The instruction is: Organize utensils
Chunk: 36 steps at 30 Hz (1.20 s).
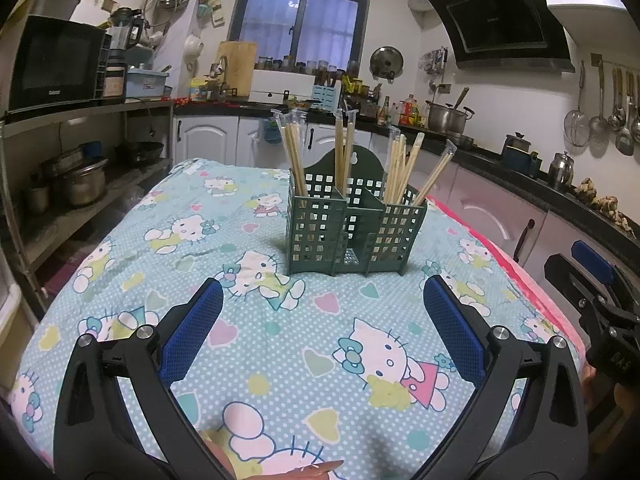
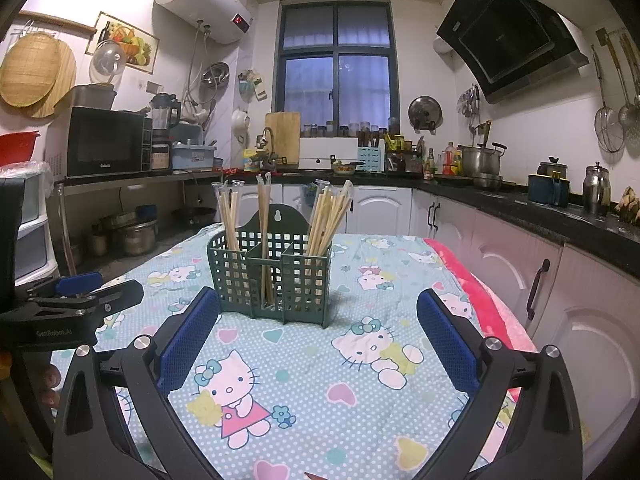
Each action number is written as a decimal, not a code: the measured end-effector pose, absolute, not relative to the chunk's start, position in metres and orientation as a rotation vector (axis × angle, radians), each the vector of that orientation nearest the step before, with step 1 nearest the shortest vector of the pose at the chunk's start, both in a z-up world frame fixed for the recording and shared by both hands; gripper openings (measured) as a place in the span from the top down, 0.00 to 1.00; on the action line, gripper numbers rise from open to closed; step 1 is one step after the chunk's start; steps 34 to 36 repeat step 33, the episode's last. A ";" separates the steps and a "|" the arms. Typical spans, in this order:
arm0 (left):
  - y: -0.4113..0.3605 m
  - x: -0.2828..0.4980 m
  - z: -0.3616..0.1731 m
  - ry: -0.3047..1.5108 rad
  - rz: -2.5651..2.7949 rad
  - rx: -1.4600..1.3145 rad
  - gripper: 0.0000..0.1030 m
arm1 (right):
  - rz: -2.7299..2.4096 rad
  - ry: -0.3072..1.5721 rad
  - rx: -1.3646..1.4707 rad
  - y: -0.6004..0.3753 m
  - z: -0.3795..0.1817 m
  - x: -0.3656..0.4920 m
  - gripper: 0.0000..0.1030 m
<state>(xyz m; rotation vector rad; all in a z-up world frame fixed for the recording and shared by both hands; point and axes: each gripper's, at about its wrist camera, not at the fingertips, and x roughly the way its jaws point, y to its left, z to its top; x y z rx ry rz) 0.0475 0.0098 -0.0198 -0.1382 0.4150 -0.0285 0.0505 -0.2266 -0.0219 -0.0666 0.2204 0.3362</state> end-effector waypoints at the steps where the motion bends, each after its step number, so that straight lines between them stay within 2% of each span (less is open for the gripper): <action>1: 0.010 0.048 -0.020 0.415 -0.029 -0.140 0.10 | 0.336 0.220 -0.065 -0.227 -0.022 0.050 0.06; 14: 0.015 0.051 -0.028 0.451 -0.002 -0.146 0.10 | 0.330 0.221 -0.066 -0.228 -0.022 0.049 0.06; 20: 0.019 0.043 -0.021 0.393 0.038 -0.163 0.10 | 0.328 0.209 -0.060 -0.231 -0.021 0.050 0.06; 27: 0.028 0.064 -0.034 0.525 0.052 -0.193 0.10 | 0.303 0.266 -0.028 -0.239 -0.026 0.065 0.06; 33: 0.073 0.107 -0.041 0.637 0.176 -0.199 0.10 | 0.186 0.432 0.005 -0.266 -0.029 0.125 0.06; 36: 0.073 0.107 -0.041 0.637 0.176 -0.199 0.10 | 0.186 0.432 0.005 -0.266 -0.029 0.125 0.06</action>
